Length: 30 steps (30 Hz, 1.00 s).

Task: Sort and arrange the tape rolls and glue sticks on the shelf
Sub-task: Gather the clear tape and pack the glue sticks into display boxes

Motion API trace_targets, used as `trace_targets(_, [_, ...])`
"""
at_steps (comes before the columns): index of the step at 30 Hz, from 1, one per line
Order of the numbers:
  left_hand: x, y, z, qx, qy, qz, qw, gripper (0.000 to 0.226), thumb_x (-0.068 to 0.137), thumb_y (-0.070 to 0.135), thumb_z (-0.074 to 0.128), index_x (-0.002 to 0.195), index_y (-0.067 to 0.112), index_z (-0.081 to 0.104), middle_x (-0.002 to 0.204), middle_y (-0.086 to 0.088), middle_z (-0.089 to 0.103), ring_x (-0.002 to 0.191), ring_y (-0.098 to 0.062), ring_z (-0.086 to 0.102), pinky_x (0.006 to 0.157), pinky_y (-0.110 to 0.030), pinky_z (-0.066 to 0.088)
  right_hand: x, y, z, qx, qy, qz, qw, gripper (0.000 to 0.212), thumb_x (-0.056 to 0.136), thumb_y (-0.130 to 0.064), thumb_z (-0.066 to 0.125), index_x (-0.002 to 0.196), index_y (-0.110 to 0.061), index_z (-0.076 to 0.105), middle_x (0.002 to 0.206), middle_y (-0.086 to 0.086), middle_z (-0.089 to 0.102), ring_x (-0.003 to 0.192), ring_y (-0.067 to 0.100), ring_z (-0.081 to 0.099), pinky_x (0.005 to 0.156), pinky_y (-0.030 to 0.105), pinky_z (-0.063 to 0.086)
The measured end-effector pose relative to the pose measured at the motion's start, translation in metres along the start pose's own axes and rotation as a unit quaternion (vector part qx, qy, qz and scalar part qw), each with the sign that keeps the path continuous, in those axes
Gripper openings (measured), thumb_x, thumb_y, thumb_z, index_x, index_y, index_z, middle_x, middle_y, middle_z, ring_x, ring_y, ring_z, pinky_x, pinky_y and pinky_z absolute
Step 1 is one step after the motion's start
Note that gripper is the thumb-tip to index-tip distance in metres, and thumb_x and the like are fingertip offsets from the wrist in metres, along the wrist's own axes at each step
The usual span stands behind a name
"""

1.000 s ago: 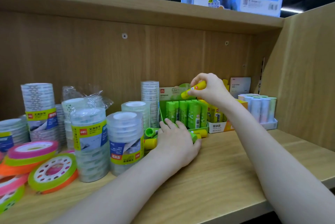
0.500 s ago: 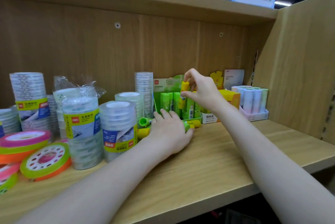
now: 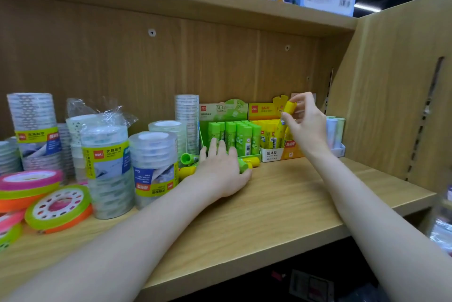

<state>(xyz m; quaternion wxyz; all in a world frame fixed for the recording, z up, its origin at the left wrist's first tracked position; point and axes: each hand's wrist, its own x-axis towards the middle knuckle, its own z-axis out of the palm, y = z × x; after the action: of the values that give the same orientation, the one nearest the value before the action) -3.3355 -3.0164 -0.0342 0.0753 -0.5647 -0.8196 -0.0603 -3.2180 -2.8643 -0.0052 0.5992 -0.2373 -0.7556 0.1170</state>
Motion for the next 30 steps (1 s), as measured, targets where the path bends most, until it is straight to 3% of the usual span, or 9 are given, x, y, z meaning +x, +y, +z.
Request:
trace_targets(5, [0.002,-0.002,0.000,-0.013,-0.005,0.013,1.000,0.073,0.095,0.055,0.030,0.149,0.009,0.012,0.156,-0.016,0.001,0.145,-0.027,0.000,0.118,-0.042,0.005,-0.006,0.004,0.002,-0.085,-0.104,0.017,0.991,0.026,0.083,-0.010,0.067,0.103,-0.008,0.051,0.085,0.010,0.058,0.080,0.021,0.054,0.070,0.031,0.043])
trace_targets(10, [0.002,-0.002,-0.001,-0.018,-0.004,0.017,1.000,0.073,0.095,0.054,0.031,0.149,0.010,0.011,0.156,-0.016,0.001,0.145,-0.027,0.001,0.118,-0.040,0.007,-0.008,0.009,0.004,-0.129,-0.110,0.038,0.985,0.023,0.084,-0.012,0.066,0.103,-0.013,0.053,0.098,0.015,0.057,0.089,0.021,0.044,0.072,0.025,0.030])
trace_targets(13, [0.001,-0.002,0.000,-0.019,-0.006,0.016,1.000,0.073,0.095,0.054,0.032,0.149,0.010,0.012,0.156,-0.016,0.002,0.145,-0.028,0.002,0.117,-0.040,0.008,-0.009,0.011,0.005,-0.163,-0.126,0.037,0.978,0.021,0.084,-0.014,0.067,0.102,-0.010,0.056,0.105,0.014,0.058,0.104,0.026,0.043,0.079,0.032,0.033])
trace_targets(16, [0.002,-0.003,-0.001,-0.021,-0.004,0.017,1.000,0.073,0.094,0.055,0.032,0.149,0.010,0.013,0.156,-0.016,0.002,0.145,-0.028,0.002,0.117,-0.040,0.008,-0.008,0.010,0.005,-0.210,-0.094,0.044,0.972,0.019,0.084,-0.019,0.067,0.101,-0.014,0.059,0.120,0.010,0.047,0.117,0.027,0.036,0.093,0.037,0.032])
trace_targets(21, [0.002,-0.001,-0.001,-0.023,-0.006,-0.002,1.000,0.074,0.095,0.053,0.034,0.149,0.009,0.010,0.155,-0.020,0.000,0.144,-0.031,0.000,0.117,-0.042,0.007,-0.005,0.005,0.009,-0.285,-0.133,0.084,0.946,0.018,0.089,-0.021,0.061,0.106,-0.020,0.056,0.125,0.008,0.040,0.121,0.028,0.032,0.096,0.042,0.028])
trace_targets(24, [0.002,0.000,-0.002,-0.027,-0.011,-0.032,0.999,0.073,0.096,0.049,0.033,0.148,0.005,0.008,0.154,-0.025,-0.002,0.144,-0.035,-0.001,0.116,-0.043,0.008,-0.010,0.007,0.009,-0.295,-0.103,0.065,0.948,0.021,0.089,-0.017,0.058,0.110,-0.020,0.059,0.127,0.009,0.040,0.121,0.028,0.034,0.097,0.043,0.029])
trace_targets(27, [0.001,0.001,-0.004,-0.039,-0.012,-0.038,0.998,0.071,0.096,0.048,0.034,0.147,0.003,0.014,0.154,-0.023,0.001,0.144,-0.034,0.005,0.116,-0.043,0.012,-0.012,0.005,0.002,-0.145,-0.043,-0.009,0.988,0.020,0.087,-0.009,0.059,0.104,-0.015,0.067,0.113,0.008,0.049,0.104,0.022,0.047,0.089,0.034,0.039])
trace_targets(30, [0.002,0.000,-0.004,-0.048,-0.007,-0.034,0.998,0.068,0.095,0.046,0.037,0.146,0.005,0.019,0.155,-0.021,0.004,0.144,-0.032,0.008,0.116,-0.042,0.014,-0.021,-0.006,0.001,-0.043,-0.224,-0.085,0.970,0.017,0.086,-0.006,0.061,0.095,-0.014,0.073,0.093,0.000,0.065,0.073,0.006,0.052,0.067,0.011,0.038])
